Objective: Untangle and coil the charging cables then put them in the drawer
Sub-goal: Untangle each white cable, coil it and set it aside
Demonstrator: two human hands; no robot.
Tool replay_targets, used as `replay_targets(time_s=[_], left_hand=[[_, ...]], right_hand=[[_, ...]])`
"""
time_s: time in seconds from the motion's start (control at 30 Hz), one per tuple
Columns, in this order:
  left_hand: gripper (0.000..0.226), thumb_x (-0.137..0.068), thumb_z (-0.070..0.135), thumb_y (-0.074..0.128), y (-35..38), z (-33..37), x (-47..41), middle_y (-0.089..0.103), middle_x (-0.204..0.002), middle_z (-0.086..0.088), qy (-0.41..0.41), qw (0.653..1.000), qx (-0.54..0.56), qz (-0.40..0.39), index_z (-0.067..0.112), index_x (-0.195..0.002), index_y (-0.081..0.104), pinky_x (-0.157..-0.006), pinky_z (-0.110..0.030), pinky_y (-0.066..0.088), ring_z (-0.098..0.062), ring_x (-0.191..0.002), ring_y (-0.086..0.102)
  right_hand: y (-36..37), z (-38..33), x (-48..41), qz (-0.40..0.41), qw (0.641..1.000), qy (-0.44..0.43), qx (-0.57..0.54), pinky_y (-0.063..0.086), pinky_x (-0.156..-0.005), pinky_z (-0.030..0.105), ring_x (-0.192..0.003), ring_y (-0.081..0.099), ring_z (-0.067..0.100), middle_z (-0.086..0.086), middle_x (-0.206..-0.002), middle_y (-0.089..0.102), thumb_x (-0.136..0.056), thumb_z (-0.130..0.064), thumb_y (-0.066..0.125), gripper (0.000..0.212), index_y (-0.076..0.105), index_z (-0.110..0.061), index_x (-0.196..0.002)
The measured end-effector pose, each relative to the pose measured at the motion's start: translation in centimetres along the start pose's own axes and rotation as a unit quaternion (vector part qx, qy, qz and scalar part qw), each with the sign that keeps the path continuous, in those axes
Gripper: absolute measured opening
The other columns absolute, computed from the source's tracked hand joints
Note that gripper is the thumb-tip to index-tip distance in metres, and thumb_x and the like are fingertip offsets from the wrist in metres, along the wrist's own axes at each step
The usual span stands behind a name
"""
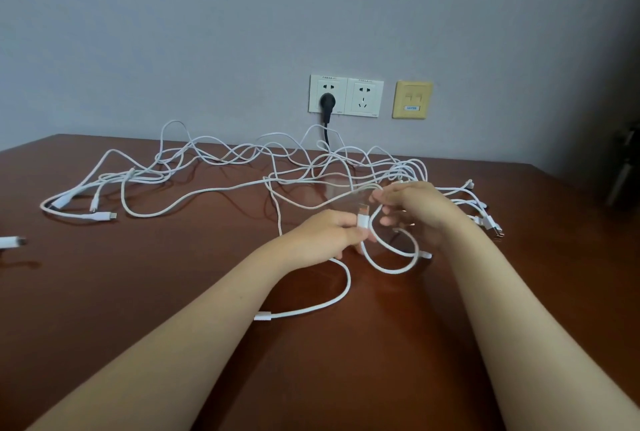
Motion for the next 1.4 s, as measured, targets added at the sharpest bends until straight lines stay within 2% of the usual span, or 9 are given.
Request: replay_targets(time_s=[0.1,0.23,0.43,0.63,0.83,0.93,1.07,1.3,1.4], left_hand=[[0.044,-0.077,-0.013,0.046,0.9,0.7,0.1,0.062,-0.084,0.008,0.021,0.993,0.098,-0.066,0.019,-0.103,0.061,-0.065,-0.011,0.04,0.002,-0.068,0.057],[0.063,-0.048,-0.001,0.036,0.7,0.1,0.0,0.067,-0.089,-0.001,-0.014,0.964,0.252,-0.078,0.012,-0.105,0.06,-0.07,-0.02,0.046,-0.012,-0.078,0.06],[0.02,-0.083,0.019,0.043,-1.0,0.1,0.4,0.07,-0.073,-0.005,-0.023,0.906,0.423,-0.027,0.01,-0.084,0.061,-0.07,-0.026,0.054,-0.017,-0.069,0.068],[0.035,-0.102,0.02,0.028,-1.3,-0.2,0.0,0.049,-0.048,0.004,-0.018,0.896,0.442,0.042,0.011,-0.074,0.045,-0.06,-0.025,0.056,-0.011,-0.044,0.052],[0.033,-0.098,0.023,0.03,-2.9,-1.0,0.0,0.03,-0.041,0.007,-0.031,0.833,0.549,0.064,0.019,-0.069,0.042,-0.047,-0.018,0.044,-0.007,-0.036,0.031],[0.034,-0.1,0.027,0.031,-4.0,-2.4,0.2,0.031,-0.04,0.007,-0.033,0.806,0.583,0.098,0.019,-0.069,0.045,-0.046,-0.016,0.038,-0.005,-0.036,0.03],[0.031,-0.101,0.024,0.029,-4.2,-3.2,0.2,0.049,-0.049,0.009,-0.03,0.787,0.605,0.12,0.017,-0.076,0.045,-0.038,-0.013,0.034,-0.003,-0.036,0.037],[0.027,-0.102,0.021,0.029,-4.3,-3.6,0.4,0.052,-0.056,0.011,-0.035,0.782,0.611,0.117,0.013,-0.084,0.048,-0.027,-0.009,0.019,-0.002,-0.03,0.028],[0.027,-0.102,0.018,0.028,-5.2,-3.5,0.3,0.045,-0.051,0.01,-0.014,0.762,0.633,0.134,0.014,-0.084,0.047,-0.027,-0.01,0.02,-0.003,-0.029,0.027]], right_hand=[[-0.2,-0.4,-0.1,0.027,0.999,-0.019,-0.019,0.036,-0.046,0.021,-0.034,0.05,0.006,0.0,-0.052,0.056,-0.093,-0.009,0.054,0.024,0.06,-0.011,-0.069],[0.1,-1.0,0.1,0.024,0.996,-0.036,-0.072,0.038,-0.036,0.012,-0.037,0.052,0.001,-0.004,-0.049,0.061,-0.091,-0.012,0.058,0.019,0.059,-0.008,-0.072],[0.5,-0.8,0.0,0.03,0.987,-0.032,-0.154,0.045,-0.042,0.01,-0.045,0.059,0.001,-0.003,-0.059,0.066,-0.091,-0.013,0.059,0.012,0.061,-0.01,-0.079],[0.7,-2.2,-0.4,0.082,0.987,-0.132,0.041,0.04,-0.054,0.023,-0.055,0.05,0.012,0.002,-0.067,0.055,-0.09,-0.007,0.055,0.017,0.057,-0.02,-0.101],[1.5,-3.1,0.2,0.1,0.94,-0.214,0.244,0.03,-0.1,0.026,-0.118,0.042,0.017,0.005,-0.12,0.052,-0.091,-0.024,0.052,0.016,0.066,-0.024,-0.084],[2.7,-4.0,1.3,0.055,0.926,-0.273,0.253,0.033,-0.084,0.009,-0.097,0.049,0.01,-0.007,-0.1,0.057,-0.091,-0.013,0.051,0.02,0.058,-0.021,-0.073],[4.3,-3.3,1.1,0.03,0.931,-0.281,0.231,0.043,-0.07,0.029,-0.063,0.054,0.015,-0.011,-0.051,0.054,-0.09,-0.015,0.054,0.03,0.055,-0.028,-0.063],[5.3,-1.1,0.0,0.027,0.955,-0.236,0.177,0.042,-0.08,0.026,-0.085,0.061,0.019,0.004,-0.087,0.07,-0.095,-0.028,0.05,0.024,0.062,-0.03,-0.074],[4.9,-0.6,-0.5,0.014,0.964,-0.204,0.169,0.042,-0.075,0.033,-0.072,0.055,0.015,-0.005,-0.069,0.059,-0.098,-0.031,0.039,0.036,0.06,-0.028,-0.07]])
Point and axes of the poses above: each hand's wrist, its own x-axis away from the middle knuckle, its own y-axis out of the palm, z = x × y, the point moved 8 cm from there along -x, towards the middle knuckle
